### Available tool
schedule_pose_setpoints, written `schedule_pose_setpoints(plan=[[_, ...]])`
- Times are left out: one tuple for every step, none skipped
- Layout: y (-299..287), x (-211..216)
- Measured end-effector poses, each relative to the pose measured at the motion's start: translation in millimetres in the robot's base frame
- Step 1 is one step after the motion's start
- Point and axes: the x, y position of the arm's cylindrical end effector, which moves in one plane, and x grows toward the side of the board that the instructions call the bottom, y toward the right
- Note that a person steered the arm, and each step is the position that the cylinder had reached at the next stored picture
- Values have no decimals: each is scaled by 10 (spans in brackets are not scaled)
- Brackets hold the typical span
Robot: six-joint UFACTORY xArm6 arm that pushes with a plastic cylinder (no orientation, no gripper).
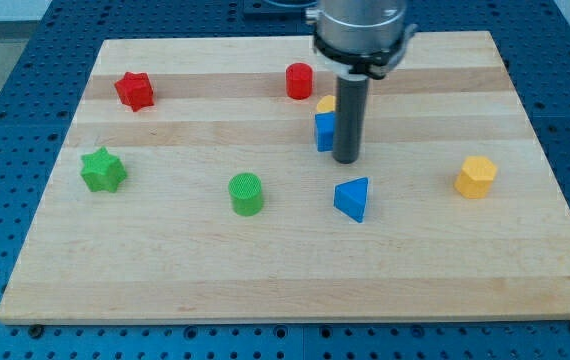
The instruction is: Move arm at center right of the board
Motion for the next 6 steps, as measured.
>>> schedule_pose_setpoints(plan=[[91, 0], [-35, 0], [727, -149], [1759, -309], [2564, 57], [2699, 652]])
